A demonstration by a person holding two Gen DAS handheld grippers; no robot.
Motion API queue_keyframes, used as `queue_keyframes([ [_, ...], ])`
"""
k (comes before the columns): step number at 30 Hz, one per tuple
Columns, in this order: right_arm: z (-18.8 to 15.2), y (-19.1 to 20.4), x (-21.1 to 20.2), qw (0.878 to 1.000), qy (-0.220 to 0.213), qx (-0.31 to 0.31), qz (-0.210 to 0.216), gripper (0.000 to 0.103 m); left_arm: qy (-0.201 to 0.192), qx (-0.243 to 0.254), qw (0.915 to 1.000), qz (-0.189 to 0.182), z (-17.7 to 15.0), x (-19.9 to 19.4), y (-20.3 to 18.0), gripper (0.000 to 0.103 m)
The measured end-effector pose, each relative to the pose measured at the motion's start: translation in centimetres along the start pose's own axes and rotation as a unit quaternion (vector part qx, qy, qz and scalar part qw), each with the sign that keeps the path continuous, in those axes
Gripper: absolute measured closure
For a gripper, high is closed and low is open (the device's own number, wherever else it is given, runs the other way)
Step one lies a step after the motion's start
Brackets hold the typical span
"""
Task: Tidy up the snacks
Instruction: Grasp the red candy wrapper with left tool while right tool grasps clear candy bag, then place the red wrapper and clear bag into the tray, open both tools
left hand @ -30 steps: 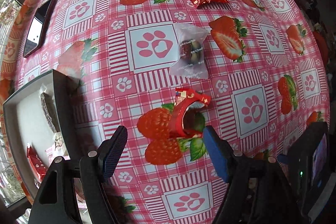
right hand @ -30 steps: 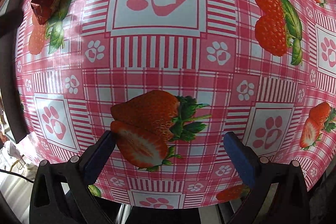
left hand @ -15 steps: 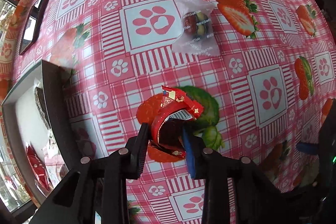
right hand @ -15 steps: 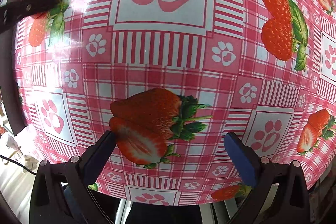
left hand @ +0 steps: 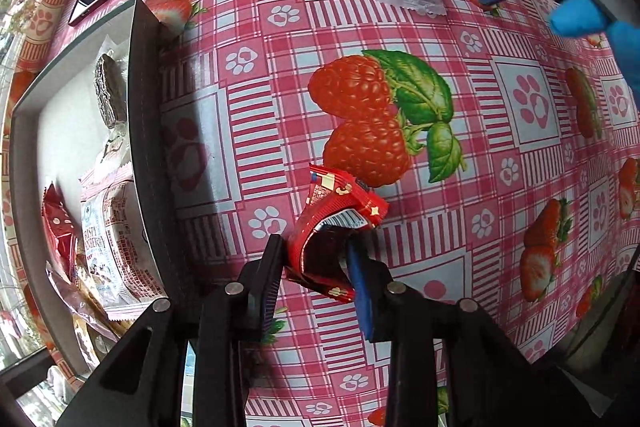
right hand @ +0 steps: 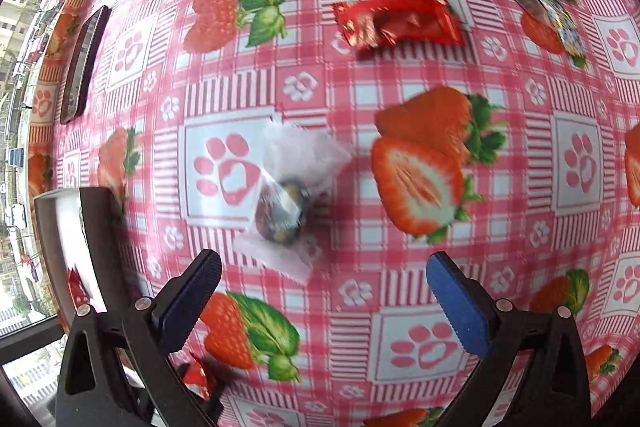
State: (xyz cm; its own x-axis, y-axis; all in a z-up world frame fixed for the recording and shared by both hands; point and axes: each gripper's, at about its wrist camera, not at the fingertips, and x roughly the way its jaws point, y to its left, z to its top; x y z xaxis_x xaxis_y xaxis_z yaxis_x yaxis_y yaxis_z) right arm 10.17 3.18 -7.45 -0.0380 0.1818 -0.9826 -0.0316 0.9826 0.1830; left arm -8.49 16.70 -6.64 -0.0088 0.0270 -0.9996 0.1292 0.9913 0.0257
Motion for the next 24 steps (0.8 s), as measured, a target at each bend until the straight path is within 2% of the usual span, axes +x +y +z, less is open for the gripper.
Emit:
queue_keyframes([
  [4,0.9,1.7,0.6,0.999,0.000,-0.022,-0.042,0.038,-0.001,0.000,1.0000,0.002,0.5,0.2,0.3,0.068],
  [6,0.5,2.4,0.2,0.998,-0.005,-0.045,-0.050,0.074,-0.002,0.002,1.0000,0.003,0.7,-0.1,-0.7,0.068],
  [9,-1.0,2.8,-0.1,0.997,0.010,-0.059,-0.042,0.074,-0.003,0.004,1.0000,-0.002,1.3,-0.1,-1.3,0.068],
  [17,-11.1,-0.9,-0.2,0.997,0.058,-0.055,-0.015,0.074,-0.007,-0.002,0.9996,-0.028,0.8,-0.4,-0.1,0.069],
  [22,-16.1,-2.3,-0.5,0.996,0.076,-0.044,-0.006,0.074,-0.026,-0.016,0.9986,-0.043,0.0,-2.6,1.1,0.072],
  [24,-16.9,-2.4,-0.7,0.996,0.077,-0.042,-0.001,0.074,-0.037,-0.023,0.9979,-0.048,-0.5,-3.7,1.7,0.072],
])
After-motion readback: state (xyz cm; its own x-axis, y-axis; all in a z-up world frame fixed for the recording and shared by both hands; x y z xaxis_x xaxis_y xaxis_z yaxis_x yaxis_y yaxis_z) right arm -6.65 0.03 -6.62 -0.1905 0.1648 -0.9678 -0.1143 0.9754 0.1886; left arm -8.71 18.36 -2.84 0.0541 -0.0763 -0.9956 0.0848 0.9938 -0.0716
